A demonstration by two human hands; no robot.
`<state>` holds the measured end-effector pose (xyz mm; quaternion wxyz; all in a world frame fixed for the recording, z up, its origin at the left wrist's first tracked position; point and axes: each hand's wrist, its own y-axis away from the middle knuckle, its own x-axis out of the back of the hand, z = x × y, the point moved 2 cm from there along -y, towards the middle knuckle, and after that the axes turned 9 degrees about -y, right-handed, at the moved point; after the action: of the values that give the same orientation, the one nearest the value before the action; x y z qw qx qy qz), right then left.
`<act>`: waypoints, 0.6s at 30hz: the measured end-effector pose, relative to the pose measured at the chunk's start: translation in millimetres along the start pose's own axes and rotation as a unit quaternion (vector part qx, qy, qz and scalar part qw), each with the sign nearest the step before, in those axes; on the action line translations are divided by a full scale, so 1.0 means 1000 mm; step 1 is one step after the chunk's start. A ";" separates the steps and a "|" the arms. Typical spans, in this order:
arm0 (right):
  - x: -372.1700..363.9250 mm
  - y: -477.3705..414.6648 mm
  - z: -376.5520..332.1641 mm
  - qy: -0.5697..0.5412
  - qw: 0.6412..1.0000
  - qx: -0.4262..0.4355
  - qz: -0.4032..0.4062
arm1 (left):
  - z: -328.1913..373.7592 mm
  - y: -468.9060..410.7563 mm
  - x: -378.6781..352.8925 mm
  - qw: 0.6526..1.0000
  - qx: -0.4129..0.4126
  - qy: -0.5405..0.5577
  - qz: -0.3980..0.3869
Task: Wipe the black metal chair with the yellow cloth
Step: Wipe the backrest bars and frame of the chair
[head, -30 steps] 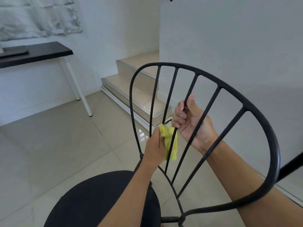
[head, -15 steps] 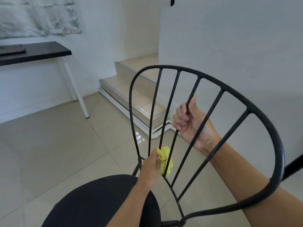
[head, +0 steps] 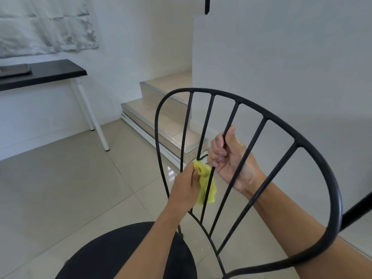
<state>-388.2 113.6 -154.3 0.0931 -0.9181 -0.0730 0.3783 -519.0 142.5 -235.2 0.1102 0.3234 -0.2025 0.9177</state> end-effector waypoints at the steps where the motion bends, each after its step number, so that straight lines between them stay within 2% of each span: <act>1: -0.001 0.000 0.000 0.000 1.000 0.001 0.001 | 0.011 -0.008 0.008 1.000 -0.015 0.003 0.012; 4: -0.002 0.001 0.000 0.005 1.000 0.004 0.005 | 0.042 -0.035 0.031 0.998 -0.043 0.008 0.042; 9: -0.003 0.001 -0.003 0.014 1.000 0.001 0.026 | 0.074 -0.059 0.052 0.996 -0.077 -0.007 0.043; 15: -0.004 0.005 -0.003 0.027 0.999 -0.005 0.023 | 0.100 -0.070 0.066 0.993 -0.073 -0.006 0.090; 18: -0.002 0.010 -0.009 0.087 0.994 0.013 0.060 | 0.096 -0.062 0.073 0.988 -0.045 0.025 0.145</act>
<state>-382.1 102.2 -149.2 0.0883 -0.9489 -0.0043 0.3030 -501.4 160.3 -101.8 -0.0041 0.2622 -0.2855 0.9218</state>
